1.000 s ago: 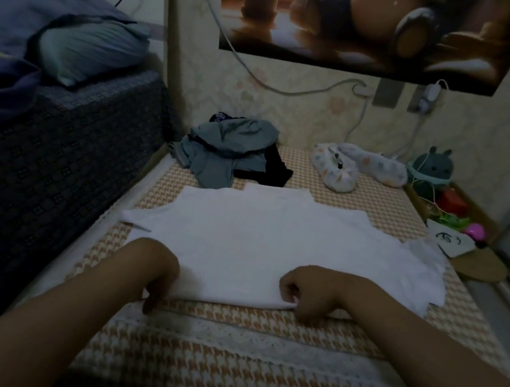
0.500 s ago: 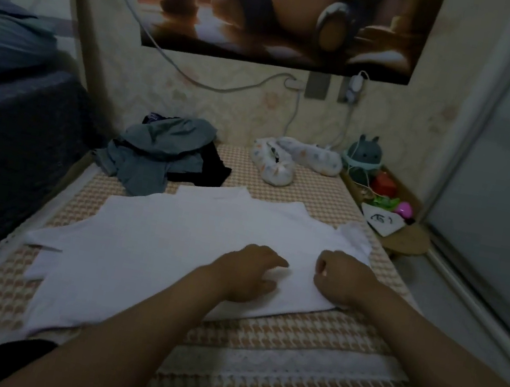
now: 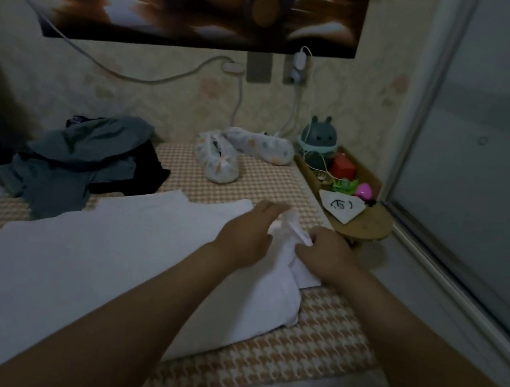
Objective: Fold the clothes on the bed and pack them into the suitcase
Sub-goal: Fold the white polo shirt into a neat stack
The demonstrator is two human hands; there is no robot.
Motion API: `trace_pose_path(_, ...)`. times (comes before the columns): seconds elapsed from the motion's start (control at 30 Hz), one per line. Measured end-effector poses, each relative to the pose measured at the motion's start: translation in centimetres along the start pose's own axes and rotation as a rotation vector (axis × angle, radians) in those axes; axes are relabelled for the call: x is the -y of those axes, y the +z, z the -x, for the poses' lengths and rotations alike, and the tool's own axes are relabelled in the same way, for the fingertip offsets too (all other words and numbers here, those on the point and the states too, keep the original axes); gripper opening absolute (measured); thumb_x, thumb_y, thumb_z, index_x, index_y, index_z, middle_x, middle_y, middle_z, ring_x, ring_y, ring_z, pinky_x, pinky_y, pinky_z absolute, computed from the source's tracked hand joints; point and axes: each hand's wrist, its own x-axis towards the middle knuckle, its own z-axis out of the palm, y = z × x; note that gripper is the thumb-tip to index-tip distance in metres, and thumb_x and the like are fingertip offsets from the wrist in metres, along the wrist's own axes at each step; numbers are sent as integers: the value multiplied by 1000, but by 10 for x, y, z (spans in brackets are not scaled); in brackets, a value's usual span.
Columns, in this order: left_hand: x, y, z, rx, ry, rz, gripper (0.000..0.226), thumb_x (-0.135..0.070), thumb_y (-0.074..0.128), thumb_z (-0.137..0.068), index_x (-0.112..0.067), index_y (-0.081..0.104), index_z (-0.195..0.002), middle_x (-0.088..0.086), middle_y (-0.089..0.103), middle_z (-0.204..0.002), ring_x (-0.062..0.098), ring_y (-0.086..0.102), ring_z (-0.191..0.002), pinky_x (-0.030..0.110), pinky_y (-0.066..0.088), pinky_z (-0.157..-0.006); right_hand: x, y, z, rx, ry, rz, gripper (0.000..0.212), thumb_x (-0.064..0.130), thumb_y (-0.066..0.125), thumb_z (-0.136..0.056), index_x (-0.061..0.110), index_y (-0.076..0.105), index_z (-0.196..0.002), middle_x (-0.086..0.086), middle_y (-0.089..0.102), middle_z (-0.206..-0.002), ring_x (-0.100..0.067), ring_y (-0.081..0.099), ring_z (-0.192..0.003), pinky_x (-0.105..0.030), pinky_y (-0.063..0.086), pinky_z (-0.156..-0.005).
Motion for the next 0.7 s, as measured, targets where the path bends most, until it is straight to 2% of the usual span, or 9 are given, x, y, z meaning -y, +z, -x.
trace_pose_path(0.1,-3,-5,-38,130,75,-53,98,1,66,-78,-36,14,-152,1,29,-155,18,47,-124,34,52,-86,7,3,-4,-40,-75,-158,17,30,56,-94,20,54,-81,1,56,-81,-17,55,-75,-27,37,-57)
trace_pose_path(0.17,-2,-12,-52,215,148,-155,71,-5,67,-80,-31,44,-142,1,56,-135,16,56,-112,31,49,-85,8,2,-7,-45,-91,-163,19,36,61,-90,18,57,-93,3,59,-87,-15,56,-79,-26,40,-60)
trace_pose_path(0.23,2,-25,-56,188,176,-259,31,-5,64,-81,-19,71,-109,3,70,-102,21,63,-93,31,49,-80,13,-5,-6,-15,-99,-136,25,33,69,-82,22,55,-100,7,57,-87,-8,53,-76,-25,38,-57)
trace_pose_path(0.3,9,-40,-46,93,144,-281,13,-8,65,-82,-15,73,-90,3,69,-88,22,62,-81,29,46,-70,21,-13,-4,50,-119,-131,26,18,69,-78,24,55,-99,8,56,-84,-6,51,-71,-22,36,-54)
trace_pose_path(0.37,14,-56,-25,106,90,-328,6,-18,68,-82,-19,70,-87,-1,67,-86,18,61,-80,25,43,-66,32,-17,-2,203,-139,-158,26,13,71,-77,23,60,-99,4,60,-85,-10,56,-72,-20,43,-56)
trace_pose_path(0.47,21,-69,13,484,-87,-395,15,-31,71,-82,-31,68,-97,-13,61,-95,6,55,-88,21,44,-75,47,-15,7,608,-16,-288,25,30,71,-83,18,69,-104,-6,71,-88,-18,63,-64,-28,48,-53)
trace_pose_path(0.53,23,-72,34,726,-208,-328,23,-35,68,-84,-33,68,-107,-14,61,-104,3,54,-94,18,43,-81,50,-7,10,716,85,-386,27,29,66,-88,10,68,-107,-11,71,-87,-21,61,-56,-27,45,-47)
trace_pose_path(0.6,25,-74,39,758,-313,-265,20,-35,61,-89,-33,70,-106,-12,63,-111,7,55,-101,21,44,-88,51,4,8,520,125,-448,20,21,61,-92,6,67,-104,-11,69,-81,-18,56,-48,-24,40,-40)
trace_pose_path(0.7,26,-65,23,506,-272,-321,23,-23,51,-93,-24,73,-96,-2,65,-111,16,57,-103,27,45,-90,49,17,-4,53,143,-443,8,15,59,-88,16,67,-88,-5,69,-79,-14,57,-56,-22,41,-47)
